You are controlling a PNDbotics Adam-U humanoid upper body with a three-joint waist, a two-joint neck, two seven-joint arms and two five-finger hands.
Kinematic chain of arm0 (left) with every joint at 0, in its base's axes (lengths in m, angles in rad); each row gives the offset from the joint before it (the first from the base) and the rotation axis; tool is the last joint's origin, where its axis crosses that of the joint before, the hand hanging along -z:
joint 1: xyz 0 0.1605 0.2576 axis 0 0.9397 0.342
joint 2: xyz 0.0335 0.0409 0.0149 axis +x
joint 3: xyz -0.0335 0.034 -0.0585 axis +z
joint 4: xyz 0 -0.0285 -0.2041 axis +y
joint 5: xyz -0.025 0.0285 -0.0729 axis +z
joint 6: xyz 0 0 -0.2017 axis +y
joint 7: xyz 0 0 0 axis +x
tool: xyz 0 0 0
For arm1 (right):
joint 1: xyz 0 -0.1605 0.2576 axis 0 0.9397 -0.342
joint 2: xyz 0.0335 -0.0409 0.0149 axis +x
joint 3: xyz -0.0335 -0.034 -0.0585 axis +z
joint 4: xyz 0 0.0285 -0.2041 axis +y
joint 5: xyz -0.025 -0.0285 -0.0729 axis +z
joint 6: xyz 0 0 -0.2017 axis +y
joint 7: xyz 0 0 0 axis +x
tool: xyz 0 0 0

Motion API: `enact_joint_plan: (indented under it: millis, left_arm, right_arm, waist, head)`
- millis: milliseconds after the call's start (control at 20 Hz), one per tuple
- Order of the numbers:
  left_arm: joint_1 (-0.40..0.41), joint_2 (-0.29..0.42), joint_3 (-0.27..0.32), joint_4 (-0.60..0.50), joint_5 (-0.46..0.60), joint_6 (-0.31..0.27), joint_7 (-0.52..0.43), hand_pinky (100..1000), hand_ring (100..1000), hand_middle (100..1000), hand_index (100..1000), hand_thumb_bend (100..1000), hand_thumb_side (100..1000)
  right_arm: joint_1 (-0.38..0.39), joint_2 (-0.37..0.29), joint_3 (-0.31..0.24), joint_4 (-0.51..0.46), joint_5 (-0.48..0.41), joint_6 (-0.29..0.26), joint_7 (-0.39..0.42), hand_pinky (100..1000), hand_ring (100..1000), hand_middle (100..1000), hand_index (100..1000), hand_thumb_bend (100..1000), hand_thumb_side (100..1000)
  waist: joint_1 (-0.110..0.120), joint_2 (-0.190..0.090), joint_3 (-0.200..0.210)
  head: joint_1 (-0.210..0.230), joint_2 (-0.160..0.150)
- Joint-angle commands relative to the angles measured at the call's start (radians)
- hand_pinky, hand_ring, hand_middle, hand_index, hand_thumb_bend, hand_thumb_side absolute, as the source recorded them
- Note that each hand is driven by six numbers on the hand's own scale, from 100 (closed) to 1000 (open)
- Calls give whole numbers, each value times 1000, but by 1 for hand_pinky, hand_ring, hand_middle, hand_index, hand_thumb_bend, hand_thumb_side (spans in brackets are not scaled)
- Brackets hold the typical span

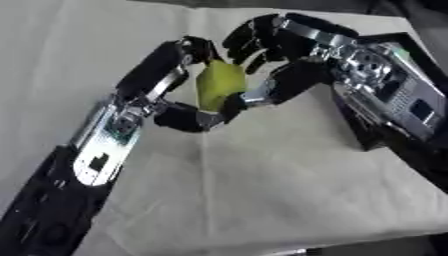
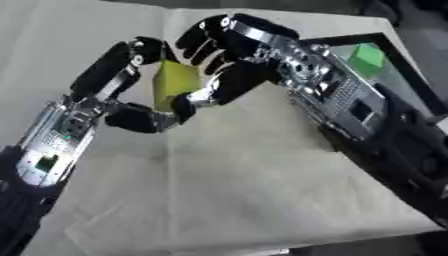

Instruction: Pick up the objects with one hand, pass them to the other hand, and then place them into the box on the other side of the table.

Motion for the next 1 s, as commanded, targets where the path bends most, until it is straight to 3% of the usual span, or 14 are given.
enact_joint_plan:
  millis: [50, 550, 1000]
  left_arm:
    - [-12, -8, 1, -8, -14, -3, -1, 760, 595, 526, 459, 100, 264]
    - [-14, -18, 5, -4, -28, -2, 20, 754, 588, 519, 459, 100, 287]
    - [-16, -21, 9, -3, -9, 10, 42, 750, 580, 510, 461, 100, 335]
  right_arm:
    - [-18, -11, -9, -9, -11, 5, 0, 683, 733, 655, 733, 707, 115]
    - [-23, -7, -3, -9, 6, 13, 9, 686, 732, 651, 731, 711, 120]
    - [-26, -8, 2, -9, 72, 28, 11, 697, 748, 669, 749, 787, 193]
  waist:
    - [0, 1, -4]
    - [-1, 1, -8]
    - [-2, 1, -12]
  head:
    - [-3, -2]
    - [-1, -2]
    - [2, -2]
